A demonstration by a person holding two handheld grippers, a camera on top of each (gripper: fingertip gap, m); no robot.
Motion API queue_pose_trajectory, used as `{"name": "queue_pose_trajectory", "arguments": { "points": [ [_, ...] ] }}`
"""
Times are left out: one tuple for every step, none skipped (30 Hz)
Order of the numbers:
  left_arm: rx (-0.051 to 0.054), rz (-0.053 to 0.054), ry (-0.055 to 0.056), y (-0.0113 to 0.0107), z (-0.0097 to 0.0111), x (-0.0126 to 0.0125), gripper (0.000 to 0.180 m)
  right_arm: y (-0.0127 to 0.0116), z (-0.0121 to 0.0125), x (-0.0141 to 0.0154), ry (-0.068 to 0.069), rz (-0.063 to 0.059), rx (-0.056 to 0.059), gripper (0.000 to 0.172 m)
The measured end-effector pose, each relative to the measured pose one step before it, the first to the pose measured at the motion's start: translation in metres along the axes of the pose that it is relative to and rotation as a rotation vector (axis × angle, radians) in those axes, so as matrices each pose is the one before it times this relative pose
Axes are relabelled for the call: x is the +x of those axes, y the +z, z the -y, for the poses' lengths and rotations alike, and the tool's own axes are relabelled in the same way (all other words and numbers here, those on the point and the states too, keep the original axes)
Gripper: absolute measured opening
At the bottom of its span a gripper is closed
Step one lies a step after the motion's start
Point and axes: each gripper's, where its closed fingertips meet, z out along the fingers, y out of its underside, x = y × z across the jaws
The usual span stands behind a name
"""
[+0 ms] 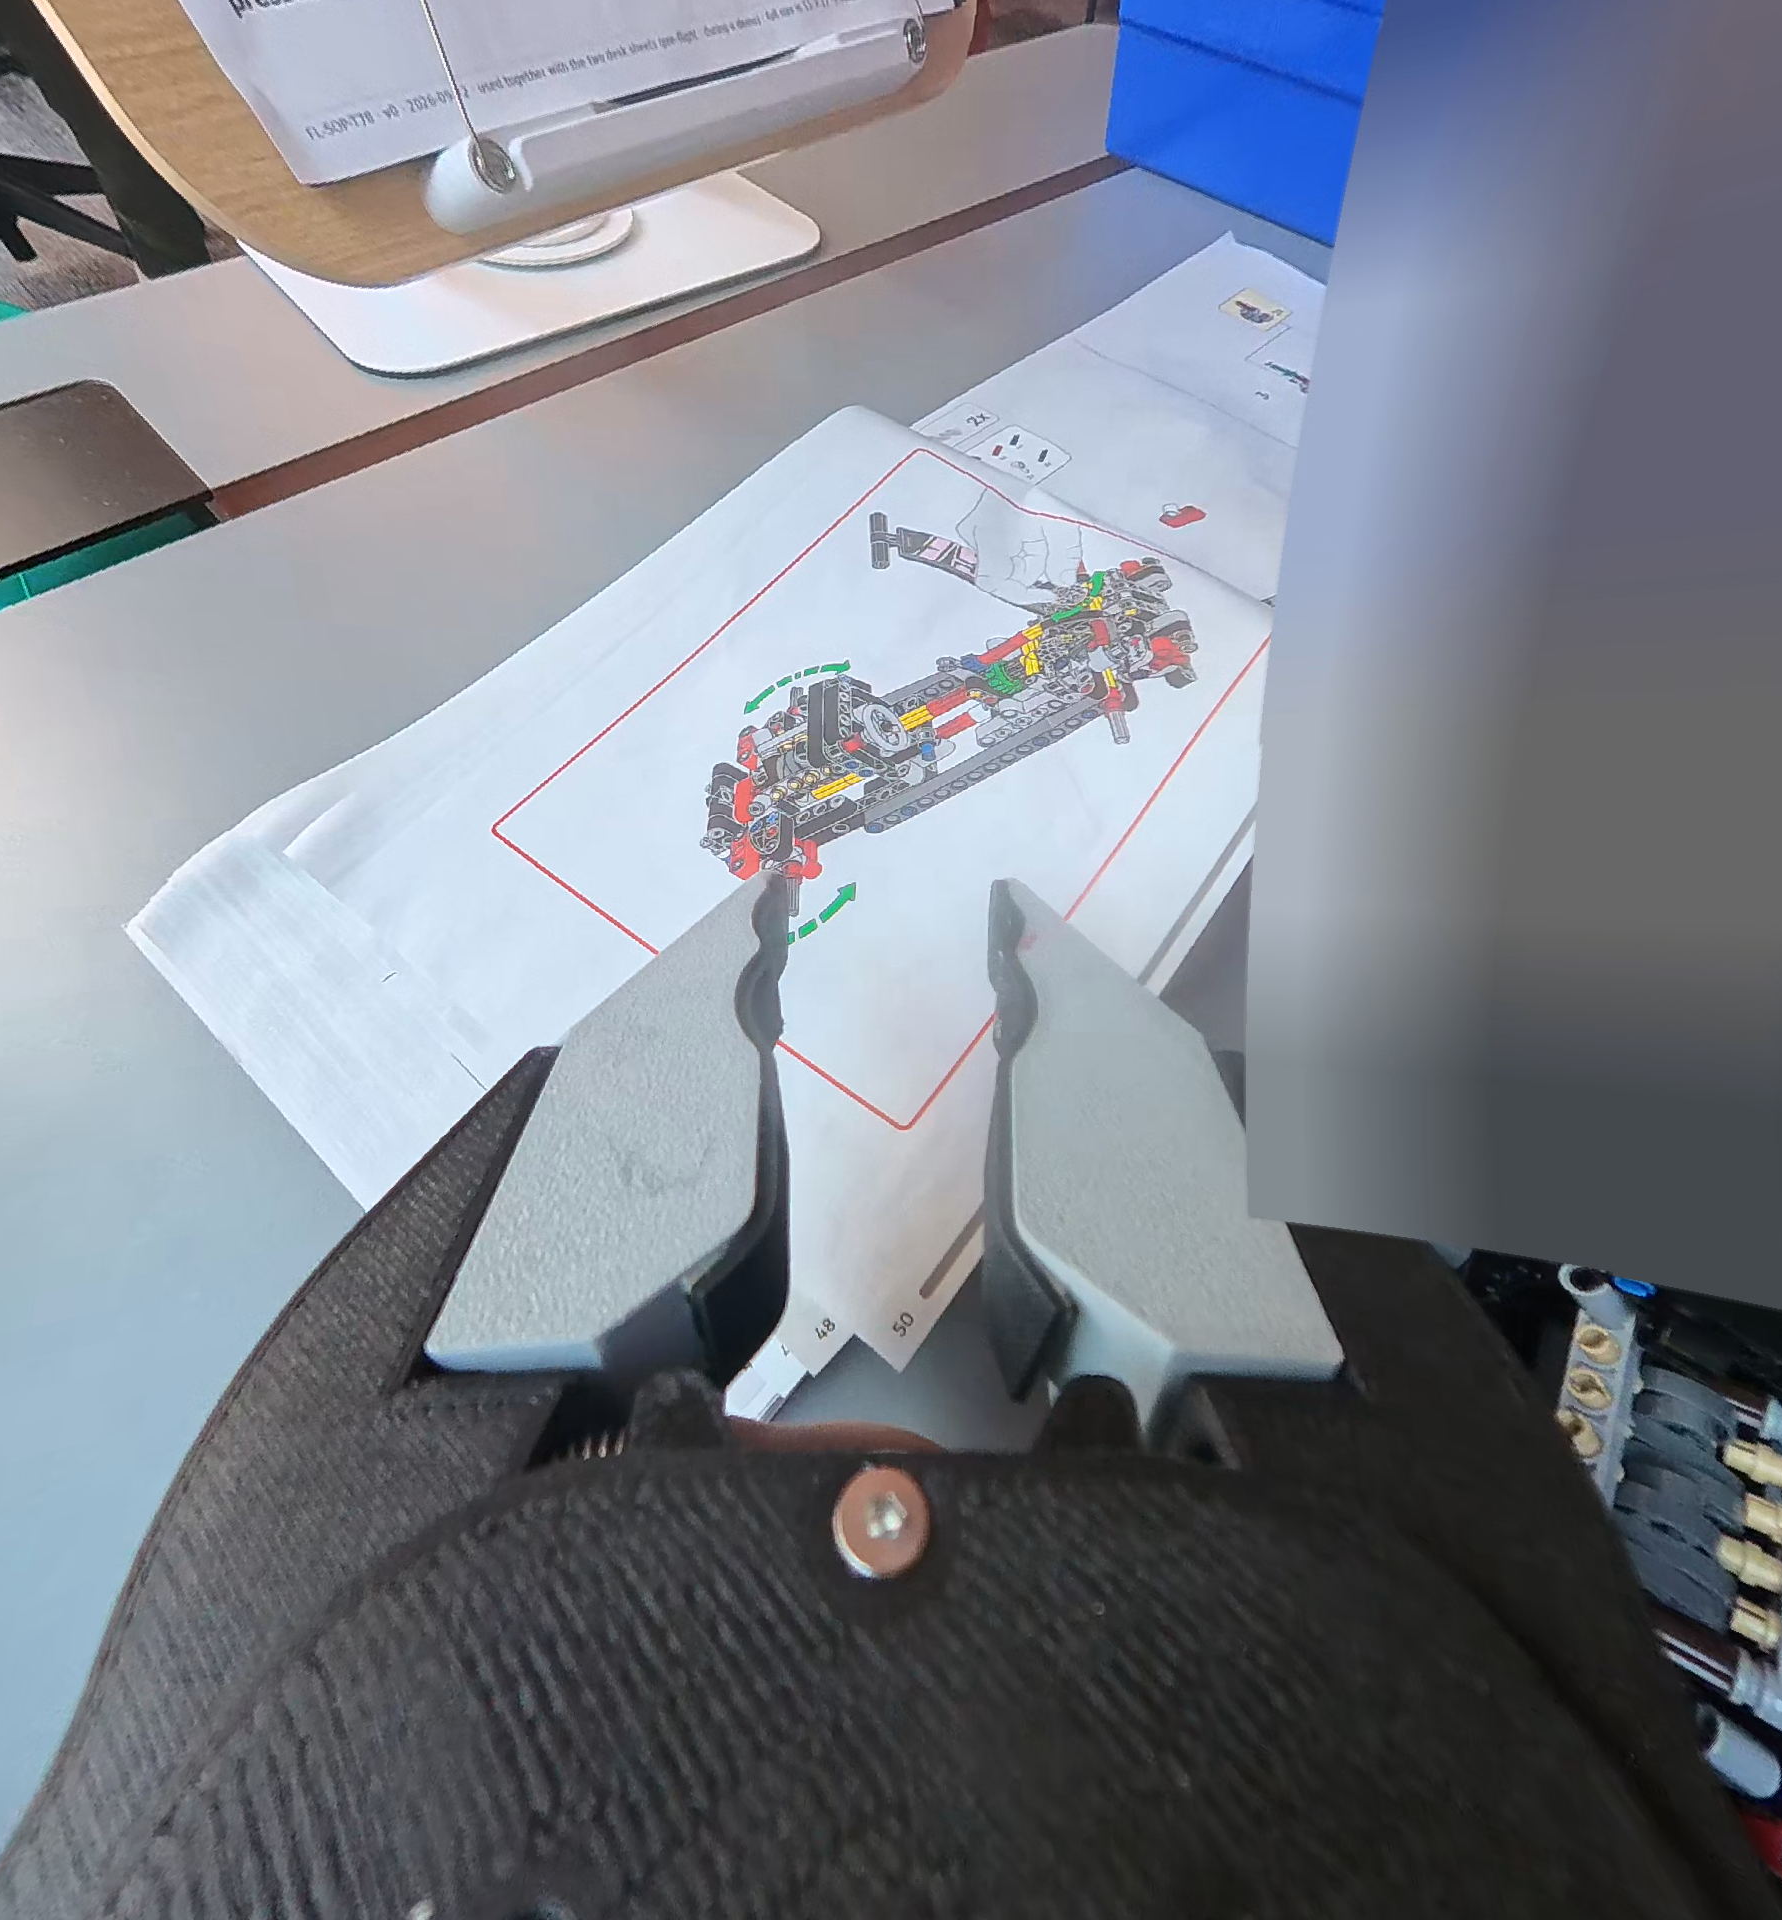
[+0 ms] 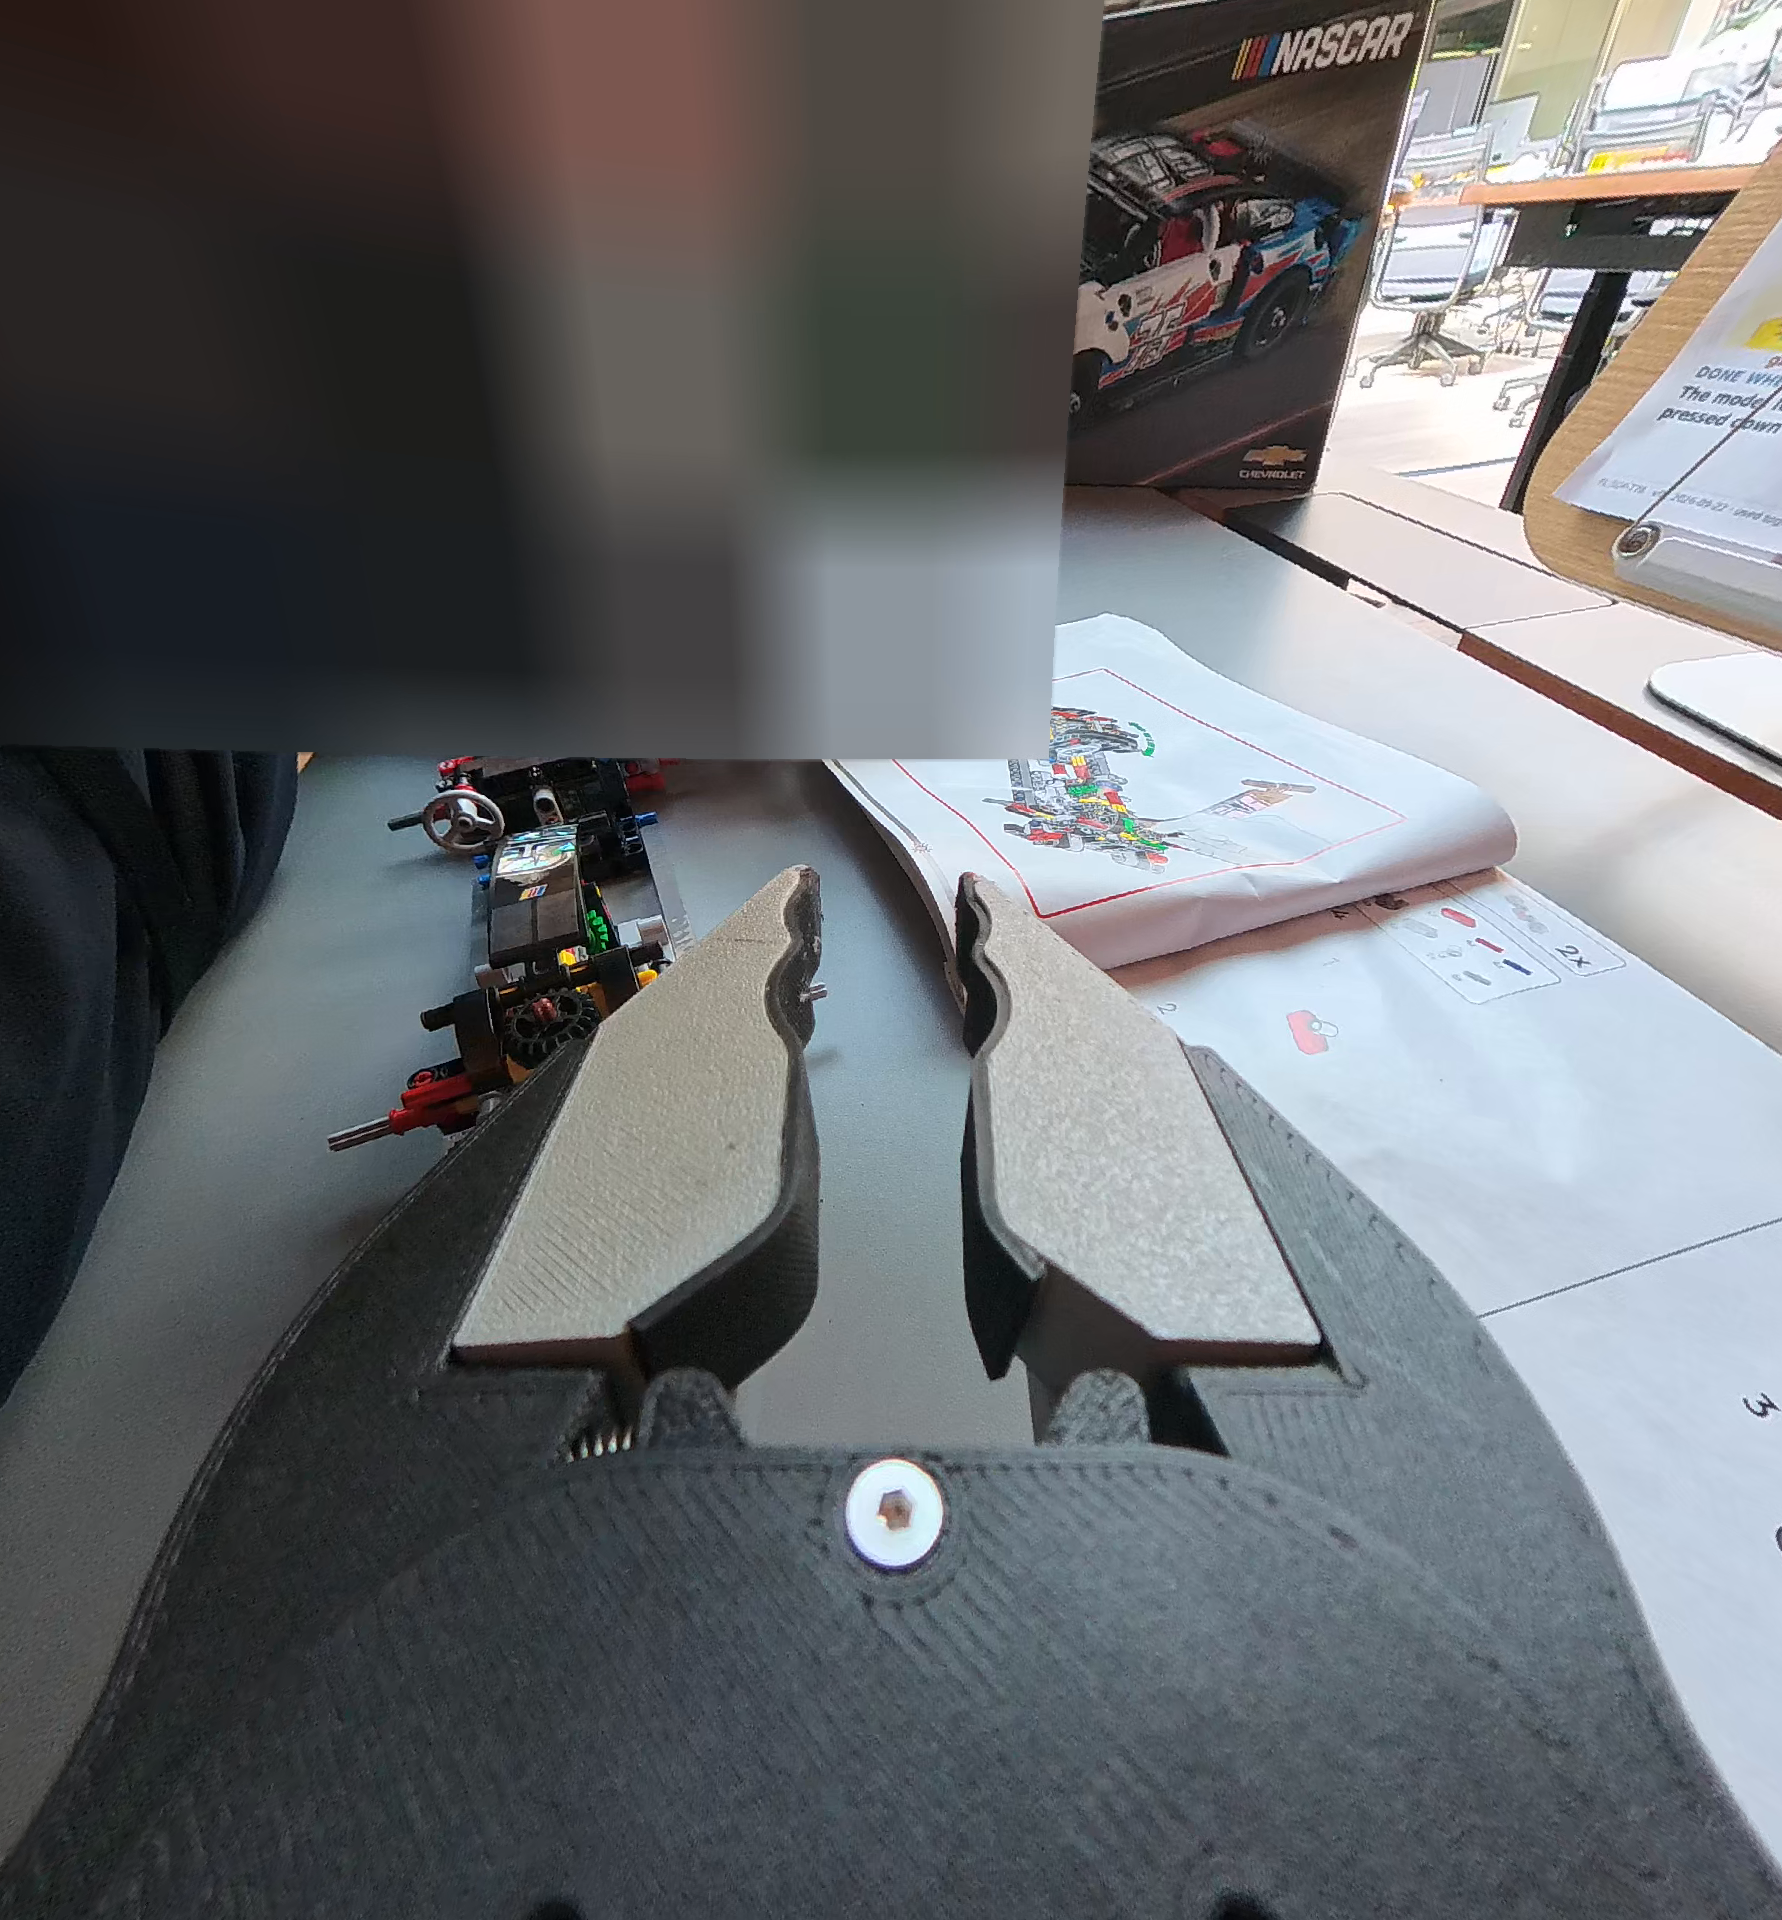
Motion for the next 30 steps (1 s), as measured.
{"name": "queue_pose_trajectory", "arguments": {
  "points": [
    [-0.0008,-0.0003,-0.0006,0.00009,-0.00002,-0.00003,0.036,-0.00011,0.00028,0.00010,0.0001,-0.0008,0.0015,0.023],
    [-0.0006,-0.0009,-0.0010,0.00008,-0.00013,0.00013,0.036,-0.00013,0.00024,0.00012,-0.0003,-0.0007,0.0012,0.023],
    [-0.0006,-0.0009,0.0003,0.00006,-0.00015,0.00018,0.036,-0.00008,0.00015,-0.00004,-0.0003,-0.0003,0.0005,0.023],
    [-0.0008,0.0009,0.0011,0.00015,-0.00013,0.00004,0.036,0.00008,-0.00002,-0.00004,-0.0001,0.0003,-0.0002,0.023],
    [0.0003,0.0001,0.0013,-0.00006,-0.00001,0.00009,0.036,0.00007,-0.00005,-0.00014,-0.0004,0.0004,-0.0004,0.023],
    [0.0001,0.0001,0.0004,-0.00005,0.00009,0.00011,0.036,0.00005,-0.00009,-0.00014,-0.0006,0.0005,-0.0007,0.023],
    [0.0003,0.0001,-0.0002,-0.00003,0.00002,-0.00008,0.036,0.00013,-0.00054,0.00011,-0.0009,-0.0004,-0.0027,0.023],
    [0.0002,-0.0001,-0.0010,-0.00004,0.00000,0.00001,0.036,-0.00021,-0.00097,0.00068,-0.0019,-0.0024,-0.0051,0.023],
    [-0.0001,-0.0019,-0.0013,-0.00017,0.00012,0.00042,0.036,-0.00053,-0.00102,0.00152,-0.0026,-0.0049,-0.0045,0.023],
    [0.0017,-0.0053,-0.0007,-0.00052,0.00077,0.00143,0.036,-0.00099,-0.00060,0.00245,-0.0012,-0.0071,-0.0027,0.023],
    [0.0056,-0.0049,0.0025,-0.00073,0.00160,0.00177,0.036,-0.00123,-0.00028,0.00338,0.0011,-0.0084,-0.0012,0.023],
    [0.0049,0.0023,0.0072,-0.00077,0.00158,0.00115,0.036,-0.00125,0.00029,0.00377,0.0027,-0.0082,0.0023,0.023],
    [0.0000,0.0061,0.0135,-0.00062,0.00094,0.00059,0.036,-0.00078,0.00065,0.00309,0.0030,-0.0051,0.0046,0.023],
    [-0.0021,0.0157,0.0195,-0.00073,0.00051,-0.00106,0.036,-0.00010,0.00021,0.00236,0.0006,-0.0021,0.0005,0.023],
    [-0.0039,0.0241,0.0187,-0.00077,0.00028,-0.00254,0.036,0.00091,-0.00062,0.00233,-0.0024,-0.0027,-0.0062,0.024],
    [-0.0039,0.0200,0.0163,-0.00091,0.00036,-0.00192,0.036,0.00149,-0.00089,0.00237,-0.0043,-0.0033,-0.0090,0.024],
    [-0.0021,0.0184,0.0140,-0.00075,0.00032,-0.00185,0.036,0.00169,-0.00102,0.00244,-0.0057,-0.0027,-0.0104,0.024],
    [-0.0031,0.0201,0.0122,-0.00071,0.00027,-0.00208,0.036,0.00179,-0.00134,0.00278,-0.0034,-0.0028,-0.0127,0.025],
    [0.0001,0.0211,0.0122,-0.00082,0.00072,-0.00194,0.036,0.00137,-0.00114,0.00301,0.0022,-0.0011,-0.0102,0.025],
    [0.0088,0.0137,0.0062,-0.00090,0.00175,-0.00104,0.036,0.00074,-0.00024,0.00273,0.0089,0.0025,-0.0042,0.026],
    [0.0117,-0.0010,-0.0055,-0.00081,0.00216,0.00055,0.036,0.00017,0.00025,0.00273,0.0155,0.0043,0.0007,0.026],
    [0.0086,-0.0076,-0.0122,-0.00071,0.00178,0.00094,0.036,-0.00049,0.00092,0.00294,0.0172,0.0005,0.0060,0.029],
    [0.0071,-0.0028,-0.0109,-0.00055,0.00144,-0.00026,0.035,-0.00077,0.00134,0.00290,0.0132,-0.0055,0.0094,0.030],
    [0.0054,0.0063,-0.0061,-0.00058,0.00091,-0.00192,0.035,-0.00079,0.00118,0.00210,0.0066,-0.0087,0.0085,0.031],
    [0.0046,0.0102,-0.0009,-0.00052,0.00070,-0.00237,0.035,-0.00065,0.00081,0.00135,-0.0030,-0.0110,0.0061,0.031],
    [0.0045,0.0112,0.0017,-0.00074,0.00074,-0.00224,0.035,-0.00016,0.00029,0.00063,-0.0102,-0.0131,0.0017,0.031],
    [0.0057,0.0110,0.0013,-0.00068,0.00115,-0.00192,0.035,0.00025,-0.00049,0.00040,-0.0107,-0.0132,-0.0034,0.031],
    [0.0072,0.0088,0.0013,-0.00082,0.00117,-0.00132,0.035,0.00021,-0.00071,0.00066,-0.0077,-0.0145,-0.0055,0.031],
    [0.0033,0.0048,0.0026,-0.00030,0.00034,-0.00078,0.034,-0.00025,-0.00061,0.00053,-0.0050,-0.0165,-0.0040,0.031],
    [-0.0038,0.0055,0.0033,0.00014,-0.00102,-0.00103,0.034,-0.00075,-0.00039,0.00035,-0.0043,-0.0177,-0.0015,0.031]
  ]
}}
